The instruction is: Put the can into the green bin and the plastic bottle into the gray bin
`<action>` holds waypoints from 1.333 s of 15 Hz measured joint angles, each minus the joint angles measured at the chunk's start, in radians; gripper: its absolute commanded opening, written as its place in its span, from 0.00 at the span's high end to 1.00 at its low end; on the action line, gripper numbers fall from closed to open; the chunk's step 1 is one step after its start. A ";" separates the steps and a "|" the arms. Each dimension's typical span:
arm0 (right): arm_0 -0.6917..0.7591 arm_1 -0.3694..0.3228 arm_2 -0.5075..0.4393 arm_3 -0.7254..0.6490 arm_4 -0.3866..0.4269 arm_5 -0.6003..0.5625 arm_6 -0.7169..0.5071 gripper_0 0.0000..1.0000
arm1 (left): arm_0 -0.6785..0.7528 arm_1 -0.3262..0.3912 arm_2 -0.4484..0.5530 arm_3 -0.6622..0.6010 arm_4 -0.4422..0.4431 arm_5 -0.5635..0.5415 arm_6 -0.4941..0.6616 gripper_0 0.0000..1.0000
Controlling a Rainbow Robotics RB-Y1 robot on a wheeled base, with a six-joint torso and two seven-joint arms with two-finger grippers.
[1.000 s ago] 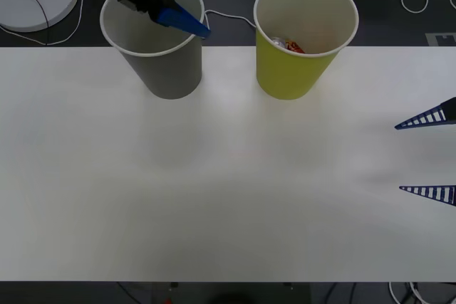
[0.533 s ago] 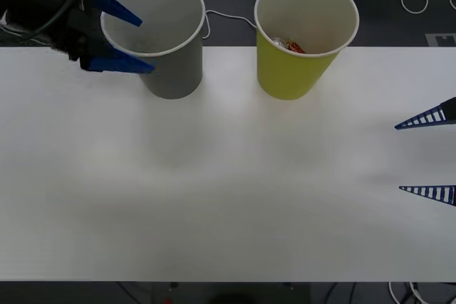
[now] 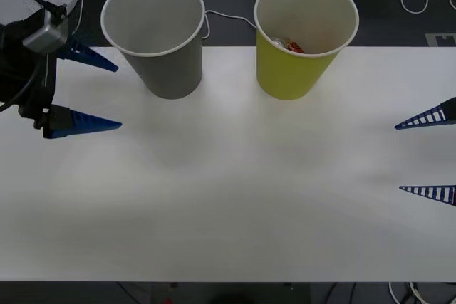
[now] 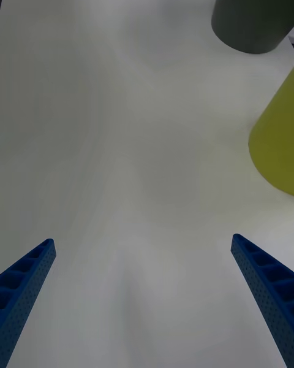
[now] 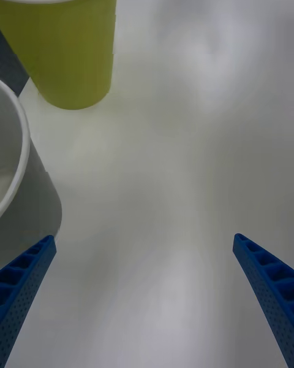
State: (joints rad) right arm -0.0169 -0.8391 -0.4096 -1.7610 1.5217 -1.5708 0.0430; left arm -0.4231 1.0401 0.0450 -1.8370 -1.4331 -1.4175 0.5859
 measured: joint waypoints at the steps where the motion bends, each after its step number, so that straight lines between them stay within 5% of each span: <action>1: 0.000 0.000 0.000 0.000 0.000 0.000 0.000 0.00 | 0.028 0.000 0.014 -0.001 0.005 0.000 -0.040 0.00; 9: 0.000 0.000 0.000 0.000 0.000 0.000 0.000 0.00 | 0.197 -0.002 0.072 -0.001 0.033 0.000 -0.328 0.00; 20: 0.000 0.000 0.000 0.000 0.000 0.000 0.000 0.00 | 0.294 -0.077 0.163 -0.001 0.007 -0.050 -0.426 0.00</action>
State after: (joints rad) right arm -0.0169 -0.8391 -0.4096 -1.7610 1.5217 -1.5708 0.0430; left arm -0.1288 0.9636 0.2080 -1.8379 -1.4265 -1.4678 0.1597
